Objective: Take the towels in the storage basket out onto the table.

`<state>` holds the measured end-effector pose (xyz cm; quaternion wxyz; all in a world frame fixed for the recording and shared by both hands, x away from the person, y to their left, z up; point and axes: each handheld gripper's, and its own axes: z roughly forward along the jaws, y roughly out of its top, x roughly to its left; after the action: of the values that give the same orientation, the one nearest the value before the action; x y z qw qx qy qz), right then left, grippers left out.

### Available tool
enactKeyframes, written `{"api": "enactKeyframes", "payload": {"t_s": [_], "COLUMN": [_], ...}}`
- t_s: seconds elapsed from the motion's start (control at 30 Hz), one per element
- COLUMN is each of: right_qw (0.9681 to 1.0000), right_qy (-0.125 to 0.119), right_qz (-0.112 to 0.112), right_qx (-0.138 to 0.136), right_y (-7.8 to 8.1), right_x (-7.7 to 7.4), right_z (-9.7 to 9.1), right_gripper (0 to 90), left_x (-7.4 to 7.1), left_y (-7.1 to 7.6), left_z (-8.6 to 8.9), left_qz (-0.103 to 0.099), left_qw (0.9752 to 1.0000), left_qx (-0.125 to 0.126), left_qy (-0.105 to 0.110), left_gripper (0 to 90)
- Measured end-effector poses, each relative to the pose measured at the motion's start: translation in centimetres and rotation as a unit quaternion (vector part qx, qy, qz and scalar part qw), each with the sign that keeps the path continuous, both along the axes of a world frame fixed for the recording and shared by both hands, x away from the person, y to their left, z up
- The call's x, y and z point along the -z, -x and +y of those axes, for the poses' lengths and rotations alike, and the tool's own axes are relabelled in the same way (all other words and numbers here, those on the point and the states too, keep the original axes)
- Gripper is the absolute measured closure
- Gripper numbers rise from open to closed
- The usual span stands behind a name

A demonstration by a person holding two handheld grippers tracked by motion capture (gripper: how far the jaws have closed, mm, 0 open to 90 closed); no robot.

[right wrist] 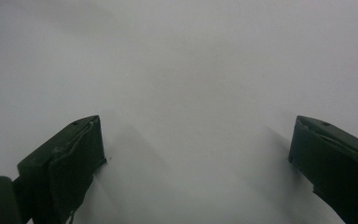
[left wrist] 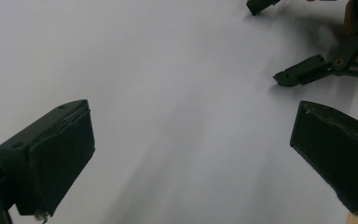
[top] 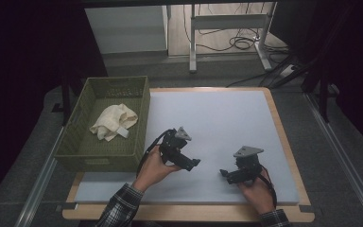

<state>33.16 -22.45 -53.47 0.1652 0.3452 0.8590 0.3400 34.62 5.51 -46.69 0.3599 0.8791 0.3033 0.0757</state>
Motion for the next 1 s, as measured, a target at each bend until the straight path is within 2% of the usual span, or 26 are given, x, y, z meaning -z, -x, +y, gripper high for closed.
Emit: {"api": "enactKeyframes", "payload": {"t_s": [0.07,0.43,1.0], "right_qw": [1.0,1.0,1.0], "right_qy": [0.001,0.001,-0.001], "right_qz": [0.0,-0.001,-0.001], "right_qx": [-0.001,-0.001,0.0], "right_y": [0.0,0.0,0.0], "right_x": [0.0,0.0,0.0], "right_z": [0.0,0.0,0.0], "right_gripper": [3.3,3.3,3.3], "left_x": [-0.5,-3.1,-6.1], "left_y": [-0.3,-2.3,-5.4], "left_z": [0.1,1.6,5.9], "left_qz": [-0.002,-0.009,-0.021], "left_qw": [1.0,0.9999,0.9981], "left_qx": [0.0,-0.011,-0.054], "left_qy": [-0.007,-0.009,-0.023], "left_gripper": [0.1,0.1,0.4]}}
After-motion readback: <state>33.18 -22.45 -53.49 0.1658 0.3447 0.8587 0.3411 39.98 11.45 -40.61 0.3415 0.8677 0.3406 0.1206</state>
